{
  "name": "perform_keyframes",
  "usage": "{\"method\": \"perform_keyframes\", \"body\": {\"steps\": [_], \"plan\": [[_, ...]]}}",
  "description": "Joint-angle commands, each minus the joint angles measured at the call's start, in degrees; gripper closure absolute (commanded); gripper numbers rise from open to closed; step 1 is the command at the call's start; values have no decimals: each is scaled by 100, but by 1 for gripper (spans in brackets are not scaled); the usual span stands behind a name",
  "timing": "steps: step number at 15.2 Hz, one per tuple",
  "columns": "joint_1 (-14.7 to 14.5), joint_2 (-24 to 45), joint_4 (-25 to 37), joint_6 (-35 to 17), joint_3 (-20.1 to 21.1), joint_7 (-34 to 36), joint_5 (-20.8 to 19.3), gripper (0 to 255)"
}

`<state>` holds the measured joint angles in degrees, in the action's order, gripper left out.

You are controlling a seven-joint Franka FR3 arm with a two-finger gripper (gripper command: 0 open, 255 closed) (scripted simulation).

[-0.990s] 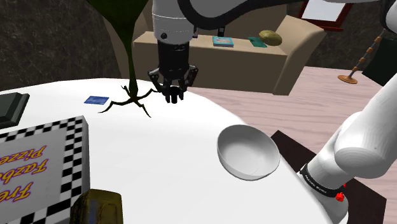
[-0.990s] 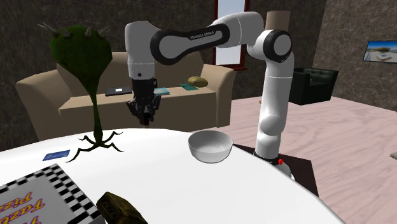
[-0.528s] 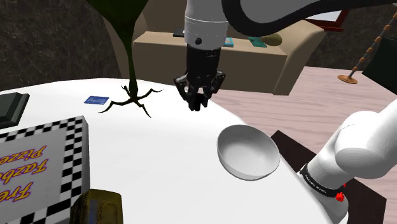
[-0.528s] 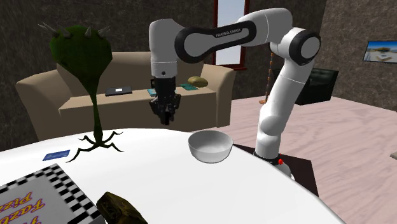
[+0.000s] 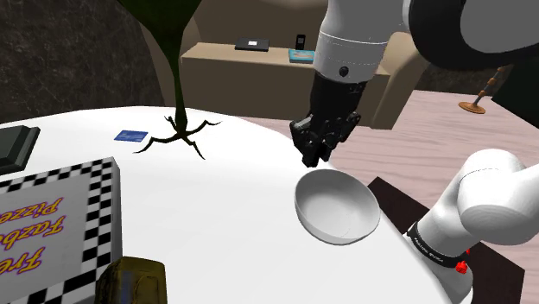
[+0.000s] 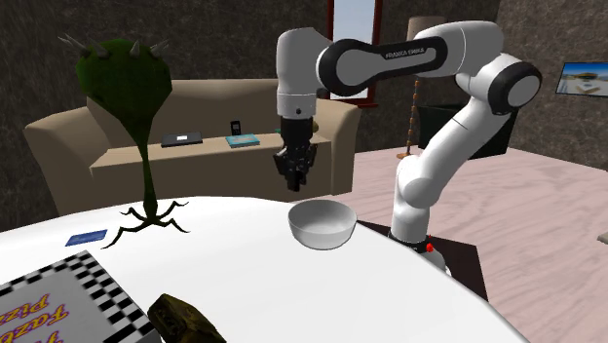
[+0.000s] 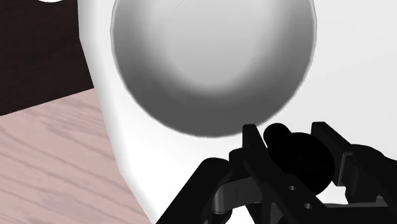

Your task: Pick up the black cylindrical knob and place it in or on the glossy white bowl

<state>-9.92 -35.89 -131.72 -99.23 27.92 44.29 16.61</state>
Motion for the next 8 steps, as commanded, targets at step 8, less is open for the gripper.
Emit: {"method": "perform_keyframes", "body": {"steps": [8], "plan": [[-470, -1249, -1031, 238, -166, -9, 339, 255]]}}
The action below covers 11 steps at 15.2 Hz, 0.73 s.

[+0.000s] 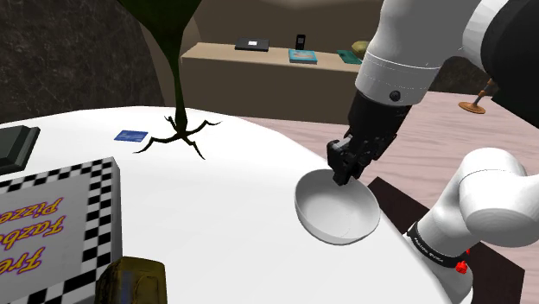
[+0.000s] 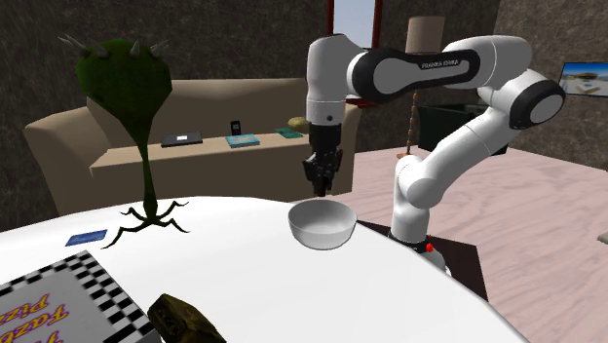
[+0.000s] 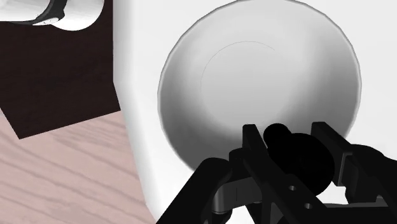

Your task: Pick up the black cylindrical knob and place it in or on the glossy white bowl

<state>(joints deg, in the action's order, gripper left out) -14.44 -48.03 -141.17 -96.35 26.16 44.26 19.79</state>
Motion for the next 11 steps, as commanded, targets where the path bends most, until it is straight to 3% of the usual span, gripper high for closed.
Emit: {"method": "perform_keyframes", "body": {"steps": [1, 11], "plan": [[-26, -41, -163, -122, 32, -12, 42, 255], [-104, -27, -824, -797, 257, -57, 248, 255]]}}
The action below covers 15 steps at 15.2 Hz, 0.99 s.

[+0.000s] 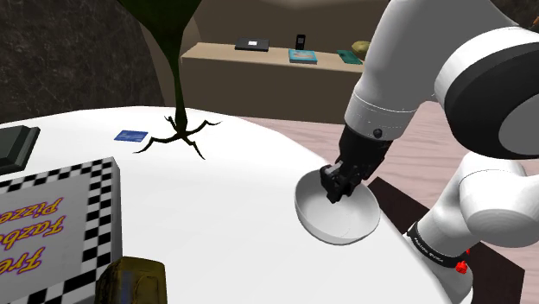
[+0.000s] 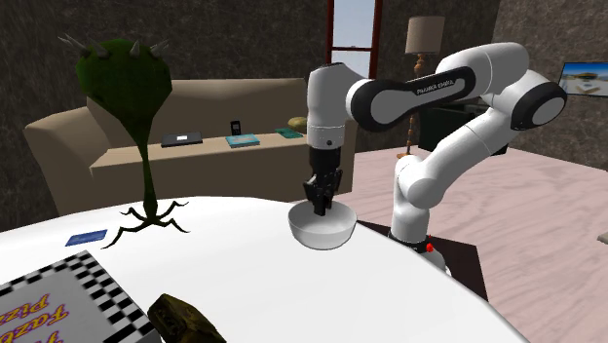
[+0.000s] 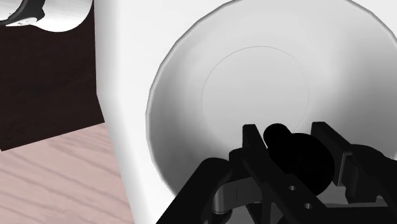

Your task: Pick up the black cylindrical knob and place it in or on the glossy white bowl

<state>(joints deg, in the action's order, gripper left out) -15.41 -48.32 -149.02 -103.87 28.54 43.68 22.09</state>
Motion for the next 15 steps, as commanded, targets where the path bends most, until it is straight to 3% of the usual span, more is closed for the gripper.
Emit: {"method": "perform_keyframes", "body": {"steps": [1, 6, 7, 12, 15], "plan": [[-8, 3, -38, -45, 20, 2, 18, 255], [-8, 3, -38, -45, 20, 2, 18, 255], [-8, 3, -38, -45, 20, 2, 18, 0], [-8, 3, -38, -45, 20, 2, 18, 0], [56, -26, 497, 521, -175, 35, -157, 0]]}}
